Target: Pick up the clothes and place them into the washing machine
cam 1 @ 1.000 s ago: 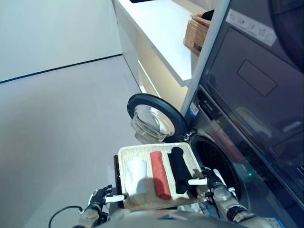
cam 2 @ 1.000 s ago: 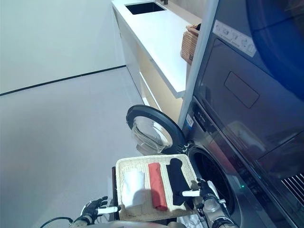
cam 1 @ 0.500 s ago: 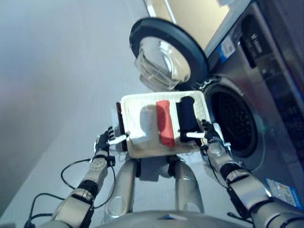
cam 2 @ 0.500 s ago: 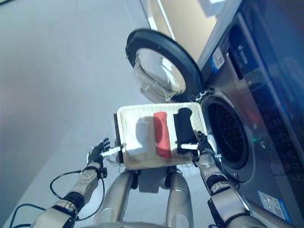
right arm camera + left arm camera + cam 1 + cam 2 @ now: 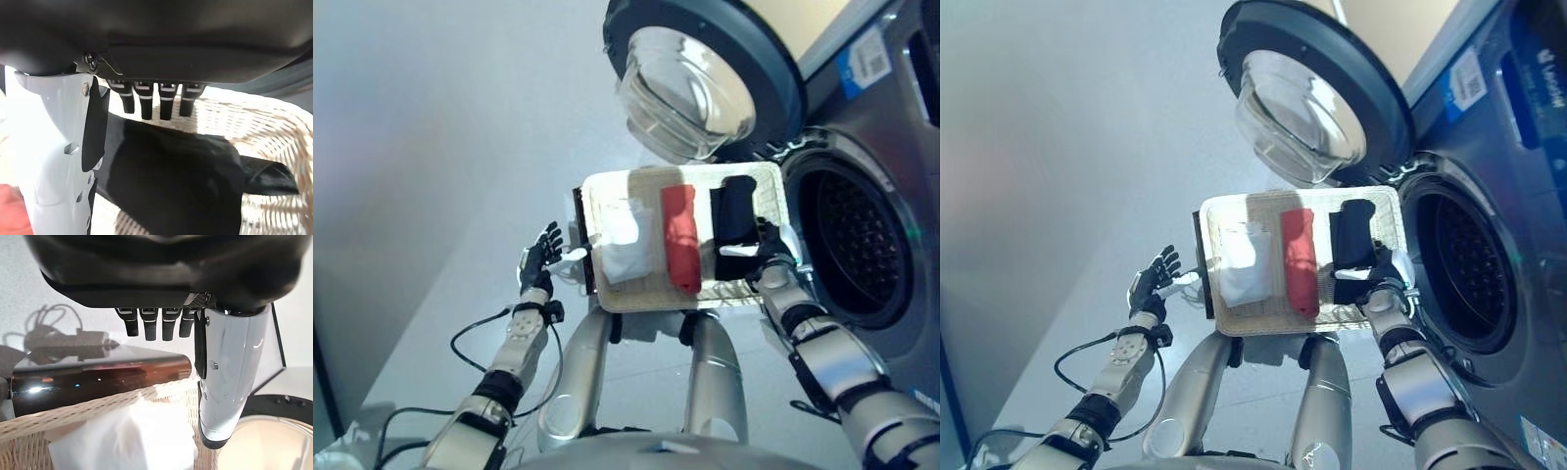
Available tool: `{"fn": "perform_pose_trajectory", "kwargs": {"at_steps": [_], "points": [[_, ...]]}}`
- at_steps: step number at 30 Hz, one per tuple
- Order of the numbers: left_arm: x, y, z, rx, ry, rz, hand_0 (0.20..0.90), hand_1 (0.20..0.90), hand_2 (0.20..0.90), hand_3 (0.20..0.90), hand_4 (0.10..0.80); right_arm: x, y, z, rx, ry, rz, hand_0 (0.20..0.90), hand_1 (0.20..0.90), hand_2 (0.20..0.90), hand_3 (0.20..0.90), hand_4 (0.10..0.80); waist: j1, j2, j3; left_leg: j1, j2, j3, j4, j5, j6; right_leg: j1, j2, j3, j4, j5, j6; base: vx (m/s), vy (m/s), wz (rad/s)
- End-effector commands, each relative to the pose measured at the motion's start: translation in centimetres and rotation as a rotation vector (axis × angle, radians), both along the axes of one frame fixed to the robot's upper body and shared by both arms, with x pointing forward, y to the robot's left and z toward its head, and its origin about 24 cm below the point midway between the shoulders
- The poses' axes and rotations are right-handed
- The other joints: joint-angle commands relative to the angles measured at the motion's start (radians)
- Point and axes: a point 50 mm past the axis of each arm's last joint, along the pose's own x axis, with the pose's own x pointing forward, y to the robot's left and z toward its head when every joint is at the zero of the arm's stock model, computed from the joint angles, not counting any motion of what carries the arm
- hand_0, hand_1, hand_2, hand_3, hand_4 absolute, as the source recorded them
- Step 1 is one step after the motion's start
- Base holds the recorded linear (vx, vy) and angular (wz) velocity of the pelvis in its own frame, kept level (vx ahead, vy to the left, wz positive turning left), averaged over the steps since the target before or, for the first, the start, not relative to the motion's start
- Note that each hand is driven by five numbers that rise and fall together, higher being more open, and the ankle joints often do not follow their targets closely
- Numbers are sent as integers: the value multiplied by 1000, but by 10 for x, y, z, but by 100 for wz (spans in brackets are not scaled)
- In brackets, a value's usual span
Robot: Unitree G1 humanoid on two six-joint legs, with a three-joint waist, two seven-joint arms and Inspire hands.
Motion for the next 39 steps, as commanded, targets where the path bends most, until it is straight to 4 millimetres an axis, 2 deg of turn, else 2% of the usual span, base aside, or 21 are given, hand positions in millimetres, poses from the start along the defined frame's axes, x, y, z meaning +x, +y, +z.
{"fn": "perform_pose_trajectory", "kwargs": {"at_steps": [1,5,6,8,10,21,22,23,24,27,32,39], "points": [[1,0,20,-17,-148,16,900,900,900,900,800,2,-34,31,-151,-88,-75,900,900,900,900,800,13,30,-59,-67,-12,-8,49,-39,-98,15,-12,-5,48,-80,42,39,34,0],[4,4,22,-5,-153,38,900,900,900,900,800,3,-46,43,-180,-109,-120,900,900,900,900,800,23,44,-56,-118,-20,-11,58,-38,-96,-29,-18,-8,59,-82,40,52,29,4],[2,5,22,-7,-152,44,900,900,900,900,800,2,-52,48,-190,-106,-135,900,900,900,900,800,31,50,-56,-127,-22,-18,74,-75,-99,-36,-21,-4,78,-115,47,130,22,1],[1,6,23,-8,-156,48,900,900,900,900,800,4,-53,52,-199,-114,-139,900,900,900,900,800,35,54,-54,-137,-24,-17,79,-77,-97,-44,-23,-4,82,-116,47,67,16,3],[0,7,23,0,-157,47,900,900,900,900,800,10,-55,66,-234,-139,-142,900,900,900,900,800,44,59,-46,-174,-27,-19,97,-79,-93,-77,-23,-1,97,-118,44,11,36,6],[8,2,27,15,-161,27,900,900,900,900,800,25,-45,87,-296,-183,-85,900,900,900,900,800,54,64,-23,-262,-36,-37,120,-74,-100,-152,-38,-14,132,-129,40,19,4,10],[8,1,27,12,-162,23,900,900,900,900,800,26,-43,86,-293,-180,-74,826,826,826,826,747,55,66,-22,-267,-40,-39,121,-72,-101,-157,-39,-14,136,-130,40,18,1,13],[8,0,27,11,-162,21,900,900,900,900,800,27,-41,85,-287,-182,-69,384,384,384,384,431,57,67,-21,-270,-41,-40,121,-70,-102,-160,-38,-14,140,-131,40,31,2,12],[8,-1,26,12,-155,20,900,900,900,900,800,27,-37,82,-285,-173,-57,200,200,200,200,300,59,68,-21,-271,-43,-43,121,-68,-102,-159,-38,-16,144,-135,38,35,4,12],[7,-1,20,15,-129,20,900,900,900,900,800,27,-30,74,-274,-161,-37,200,200,200,200,300,58,65,-20,-270,-44,-47,124,-66,-103,-157,-37,-19,150,-139,37,26,-6,8],[9,-2,14,33,-94,30,900,900,900,900,800,21,-15,49,-231,-130,-5,200,200,200,200,300,48,53,-42,-244,-46,-60,106,-59,-109,-134,-34,-31,142,-137,34,19,-12,7],[3,7,8,41,-67,59,900,900,900,900,800,3,-33,33,-156,-105,-100,200,200,200,200,300,29,28,-62,-136,-35,-60,31,-38,-117,-30,-18,-39,58,-103,36,2,-9,2]]}}
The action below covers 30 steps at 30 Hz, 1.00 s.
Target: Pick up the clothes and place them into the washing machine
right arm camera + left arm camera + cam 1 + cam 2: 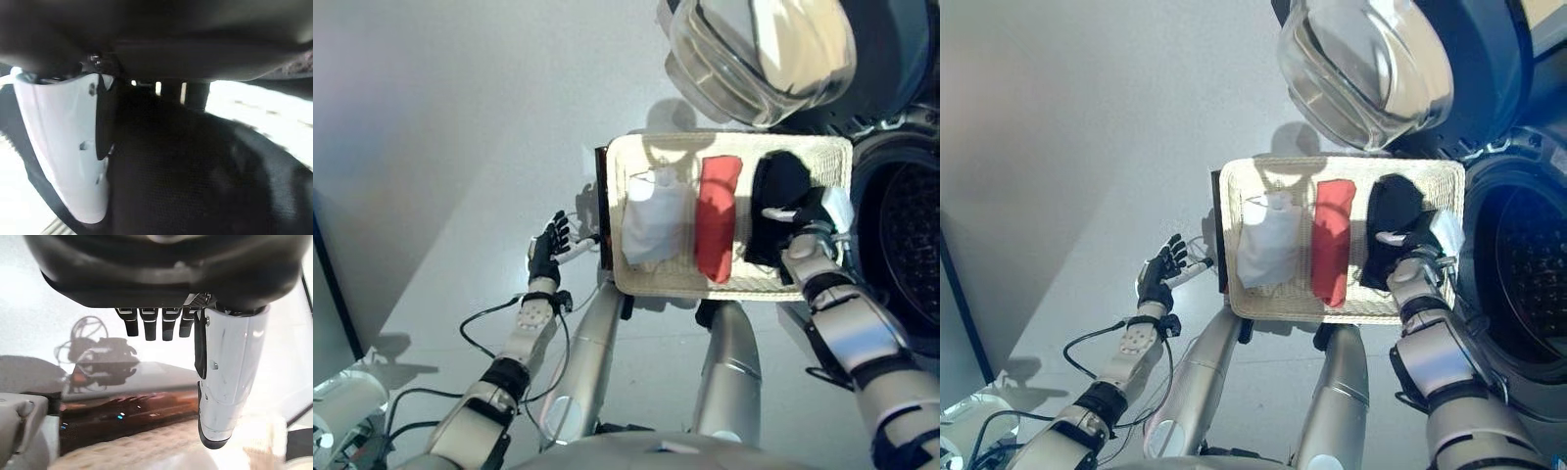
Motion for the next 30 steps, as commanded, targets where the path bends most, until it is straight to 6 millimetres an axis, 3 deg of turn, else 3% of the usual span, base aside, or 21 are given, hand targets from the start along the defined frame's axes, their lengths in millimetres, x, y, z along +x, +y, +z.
{"fn": "perform_pose_trajectory", "kwargs": {"at_steps": [1,3,5,8,19,24,27,30], "points": [[-11,22,-2,4,-32,82,900,900,900,900,800,-12,-19,-1,11,-52,-52,200,200,200,200,300,-18,11,-63,45,7,3,-29,-42,-119,131,31,22,-47,-59,27,0,0,0],[-12,24,-4,4,-26,87,900,900,900,900,800,-14,-18,-3,53,-81,-54,200,200,200,200,300,-24,6,-63,70,10,7,-45,-39,-119,155,34,22,-69,-53,28,0,0,0],[-14,29,-6,3,-21,108,900,900,900,900,800,-15,-4,-7,228,-212,-18,200,200,200,200,300,-43,-8,-61,102,17,18,-75,4,-117,192,36,17,-114,-9,21,-96,-17,-7],[-17,34,-9,16,-12,120,900,900,900,900,800,-18,4,-6,353,-330,-8,200,200,200,200,300,-63,-24,-66,154,25,24,-108,13,-118,242,44,21,-153,0,24,-21,-52,-11],[-33,41,-26,64,49,127,900,900,900,900,800,-47,22,-13,615,-574,4,200,200,200,200,300,-115,-43,-100,275,42,40,-174,28,-123,351,58,29,-228,13,28,10,-45,-12],[-37,39,-33,75,73,108,900,900,900,900,800,-61,26,-21,911,-760,-29,200,200,200,200,300,-132,-41,-107,305,48,49,-178,22,-120,366,63,41,-226,9,27,-5,-21,-7],[-40,39,-38,50,93,108,900,900,900,900,800,-61,34,-22,1130,-887,-36,200,200,200,200,300,-137,-39,-115,313,50,53,-185,23,-121,370,67,46,-227,6,25,-6,-15,-7],[-46,36,-45,33,127,101,900,900,900,900,800,-62,36,-27,1243,-994,-126,200,200,200,200,300,-139,-33,-122,318,52,58,-192,24,-120,370,69,50,-233,8,25,-7,-6,-11]]}}
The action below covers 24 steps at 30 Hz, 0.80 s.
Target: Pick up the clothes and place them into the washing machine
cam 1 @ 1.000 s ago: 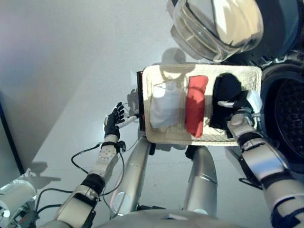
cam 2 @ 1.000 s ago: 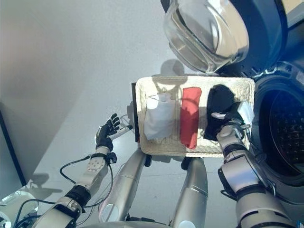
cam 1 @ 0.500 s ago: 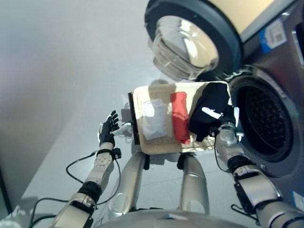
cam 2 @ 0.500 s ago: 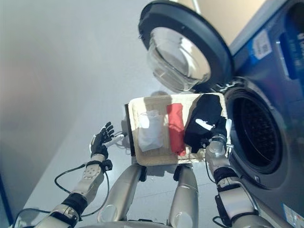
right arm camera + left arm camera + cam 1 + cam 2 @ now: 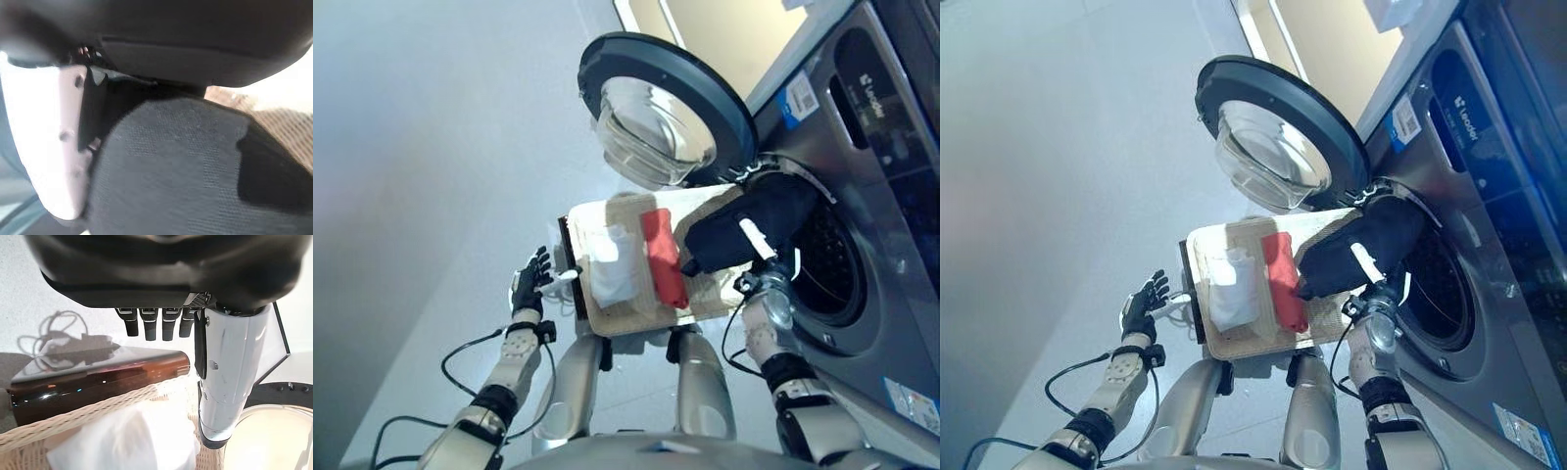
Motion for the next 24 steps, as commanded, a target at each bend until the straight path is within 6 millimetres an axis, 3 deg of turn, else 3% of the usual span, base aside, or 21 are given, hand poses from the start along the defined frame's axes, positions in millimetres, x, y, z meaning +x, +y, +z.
{"fn": "perform_pose_trajectory", "kwargs": {"at_steps": [1,6,12,18,20,21,24], "points": [[-3,1,0,-16,-45,16,900,900,900,900,800,-7,-23,25,75,-252,-155,200,200,200,200,300,13,24,-79,-40,30,-13,20,-7,-122,46,20,-11,-3,-68,-1,0,0,0],[-11,-8,-12,-47,14,-6,900,900,900,900,800,-7,-16,9,306,-277,-307,200,200,200,200,300,13,45,-85,-41,27,-9,20,-10,-118,37,23,0,-1,-70,-3,-3,13,-2],[-12,-22,-14,-57,25,-49,900,900,900,900,800,1,-21,18,446,-313,-494,200,200,200,200,300,13,88,-76,-66,20,4,31,-19,-114,-4,20,19,18,-73,-3,-19,56,-7],[-10,-31,-14,-60,40,-72,900,900,900,900,800,20,-27,46,490,-345,-570,200,200,200,200,300,15,132,-55,-111,18,37,67,-35,-103,-68,21,59,47,-68,-3,-29,76,-18],[-9,-31,-14,-60,38,-73,900,900,900,900,800,21,-27,47,489,-346,-571,200,200,200,200,300,18,132,-56,-116,19,40,70,-37,-103,-73,22,62,50,-69,-3,-16,48,-18],[-7,-35,-12,-59,27,-89,900,900,900,900,800,31,-31,63,506,-366,-604,200,200,200,200,300,17,149,-45,-142,20,52,103,-51,-95,-107,28,82,76,-75,-6,-20,70,-9],[-2,-40,-8,-59,11,-107,900,900,900,900,800,38,-35,80,516,-401,-631,200,200,200,200,300,24,157,-30,-190,23,68,163,-71,-85,-158,31,96,130,-86,-9,-37,43,-28]]}}
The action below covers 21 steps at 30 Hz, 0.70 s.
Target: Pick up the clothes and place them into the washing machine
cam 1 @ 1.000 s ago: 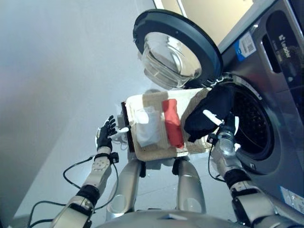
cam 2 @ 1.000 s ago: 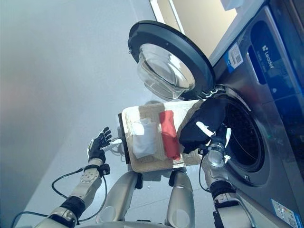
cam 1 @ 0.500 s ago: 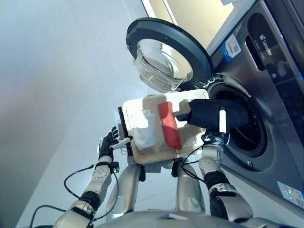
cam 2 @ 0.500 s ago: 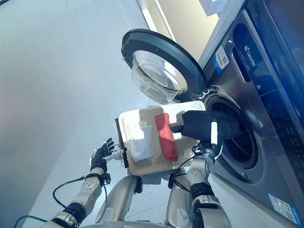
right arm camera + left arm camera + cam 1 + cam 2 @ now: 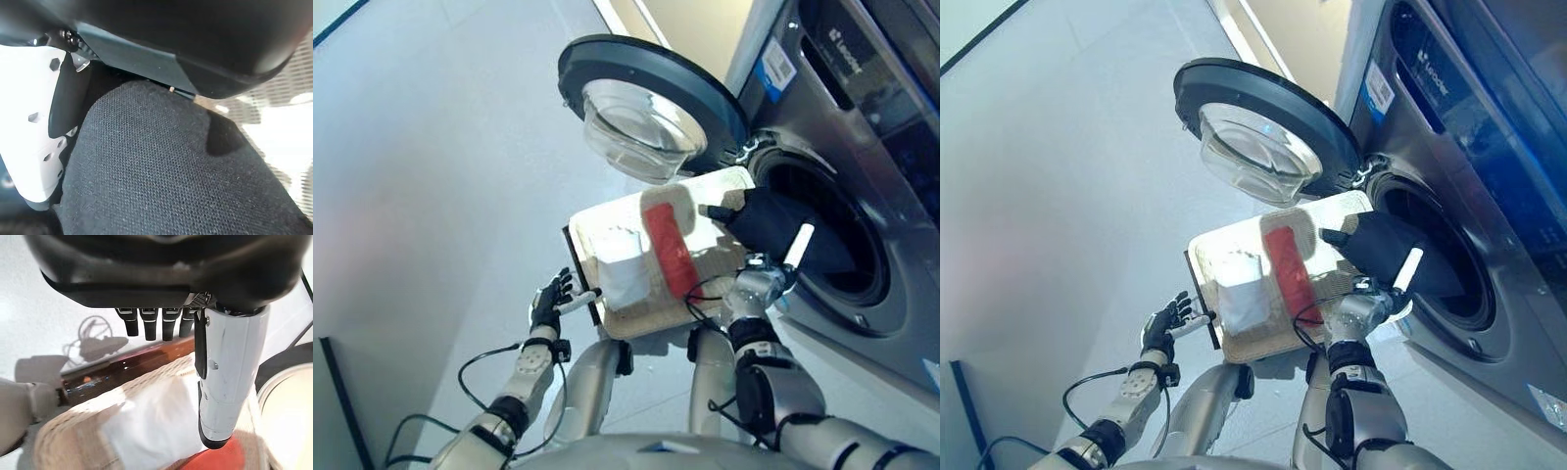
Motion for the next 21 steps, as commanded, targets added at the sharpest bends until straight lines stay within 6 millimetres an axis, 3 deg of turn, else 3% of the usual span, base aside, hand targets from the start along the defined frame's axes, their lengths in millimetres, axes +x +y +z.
{"fn": "perform_pose_trajectory", "kwargs": {"at_steps": [1,4,5,7,8,11,21], "points": [[16,-8,14,-21,-97,12,900,900,900,900,800,6,-35,52,-128,-134,-158,200,200,200,200,300,6,50,27,-113,31,-39,163,-70,-100,1,26,-23,102,-111,-18,-30,-4,-29],[17,-8,16,-18,-104,-10,900,900,900,900,800,11,-48,63,-148,-112,-176,200,200,200,200,300,8,61,26,-151,33,-30,245,-113,-94,-45,21,-14,180,-144,-20,33,12,-3],[16,-8,16,-12,-105,-19,900,900,900,900,800,13,-53,72,-148,-129,-200,200,200,200,200,300,10,70,18,-153,31,-37,276,-153,-93,-52,23,1,214,-182,-16,15,52,-5],[17,-5,19,-10,-123,-25,900,900,900,900,800,15,-72,92,-189,-141,-235,200,200,200,200,300,10,87,25,-185,33,-17,327,-159,-79,-96,17,9,273,-184,-25,18,56,-9],[18,-6,19,-11,-125,-25,900,900,900,900,800,16,-72,93,-190,-142,-235,200,200,200,200,300,14,88,18,-180,29,-28,332,-186,-82,-95,19,17,283,-209,-19,126,45,-17],[15,-3,17,5,-117,-44,900,900,900,900,800,17,-90,126,-245,-198,-288,200,200,200,200,300,21,112,6,-195,22,-20,380,-225,-70,-121,14,40,327,-237,-23,74,60,-22],[10,-1,13,14,-102,-36,900,900,900,900,800,6,-122,207,-396,-300,-421,200,200,200,200,300,42,172,-24,-214,6,22,377,-249,-60,-188,16,96,352,-246,-25,44,73,-13]]}}
